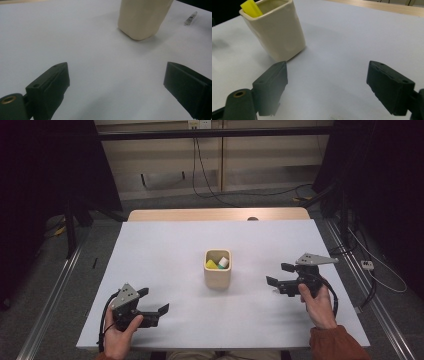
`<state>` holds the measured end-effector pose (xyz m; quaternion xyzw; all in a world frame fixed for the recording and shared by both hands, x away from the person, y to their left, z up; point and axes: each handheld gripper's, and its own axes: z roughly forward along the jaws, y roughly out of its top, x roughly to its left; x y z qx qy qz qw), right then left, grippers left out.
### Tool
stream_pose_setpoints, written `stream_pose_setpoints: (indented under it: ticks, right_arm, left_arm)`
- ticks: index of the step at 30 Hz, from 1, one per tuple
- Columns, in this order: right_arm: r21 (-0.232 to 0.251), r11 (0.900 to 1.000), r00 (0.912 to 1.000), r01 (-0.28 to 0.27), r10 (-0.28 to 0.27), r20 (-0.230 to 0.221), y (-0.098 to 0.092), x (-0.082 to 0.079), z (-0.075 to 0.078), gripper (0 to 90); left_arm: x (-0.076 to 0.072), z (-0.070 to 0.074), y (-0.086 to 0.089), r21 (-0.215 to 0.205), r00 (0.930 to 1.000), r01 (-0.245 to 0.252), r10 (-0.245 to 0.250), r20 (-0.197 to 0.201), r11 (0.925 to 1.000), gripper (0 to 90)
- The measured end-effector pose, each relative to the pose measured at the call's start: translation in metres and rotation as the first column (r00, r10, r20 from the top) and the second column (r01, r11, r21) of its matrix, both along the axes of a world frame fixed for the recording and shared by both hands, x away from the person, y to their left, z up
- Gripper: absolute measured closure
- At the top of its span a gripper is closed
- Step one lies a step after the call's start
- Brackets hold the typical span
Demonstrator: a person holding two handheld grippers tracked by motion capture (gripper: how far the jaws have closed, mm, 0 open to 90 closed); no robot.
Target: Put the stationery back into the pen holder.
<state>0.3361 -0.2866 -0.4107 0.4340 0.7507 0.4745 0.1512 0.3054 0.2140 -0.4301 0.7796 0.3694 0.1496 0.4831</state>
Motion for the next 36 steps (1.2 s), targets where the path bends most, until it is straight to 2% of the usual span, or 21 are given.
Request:
stream_pose_setpoints:
  ticks: [3, 5, 8, 13, 18, 23, 26, 29, 33, 36]
  right_arm:
    - [0.037, 0.999, 0.9995, -0.016, 0.017, -0.027, -0.009, -0.004, 0.0, 17.4]
    - [0.026, 1.0, 0.9989, -0.017, 0.018, -0.043, -0.014, -0.006, 0.001, 18.7]
    - [0.058, 0.996, 0.9977, -0.063, 0.064, -0.023, -0.024, -0.01, -0.001, 19.5]
    - [0.04, 0.998, 0.9982, -0.052, 0.053, -0.028, -0.033, -0.015, -0.004, 23.0]
    - [0.033, 0.997, 0.9968, -0.073, 0.074, -0.03, -0.037, -0.018, -0.006, 36.5]
    - [0.044, 0.998, 0.9984, -0.05, 0.051, -0.024, -0.04, -0.019, -0.01, 50.2]
    - [0.062, 0.995, 0.9959, -0.08, 0.083, -0.036, -0.041, -0.019, -0.014, 68.4]
    - [0.06, 0.99, 0.9909, -0.126, 0.129, -0.038, -0.039, -0.02, -0.015, 81.3]
    - [0.009, 0.99, 0.9878, -0.143, 0.143, -0.06, -0.035, -0.018, -0.021, 90.0]
    - [-0.032, 0.989, 0.9858, -0.142, 0.138, -0.095, -0.033, -0.017, -0.025, 90.0]
  left_arm:
    - [0.0, 0.0, 0.0, -0.001, 1.0, 0.0, 0.0, -0.001, 1.0, 6.5]
    - [0.0, 0.0, 0.0, -0.002, 1.0, 0.0, 0.0, -0.001, 1.0, 6.5]
    - [0.0, 0.0, 0.0, 0.002, 1.0, 0.001, -0.001, -0.003, 1.0, 6.5]
    - [0.0, 0.0, 0.0, 0.002, 1.0, 0.0, 0.0, -0.005, 1.0, 6.5]
    - [0.0, 0.0, -0.001, 0.002, 1.0, 0.002, -0.002, -0.005, 1.0, 6.5]
    - [0.0, 0.0, -0.001, 0.003, 1.0, 0.002, -0.002, -0.004, 1.0, 6.5]
    - [0.0, 0.0, -0.001, 0.003, 1.0, 0.002, -0.002, -0.004, 1.0, 6.5]
    - [0.0, 0.0, -0.001, 0.003, 1.0, 0.002, -0.002, -0.004, 1.0, 6.5]
    - [0.0, 0.0, -0.001, 0.003, 1.0, 0.003, -0.003, -0.004, 1.0, 6.5]
    - [0.0, 0.0, -0.001, 0.004, 1.0, 0.004, -0.004, -0.004, 1.0, 6.5]
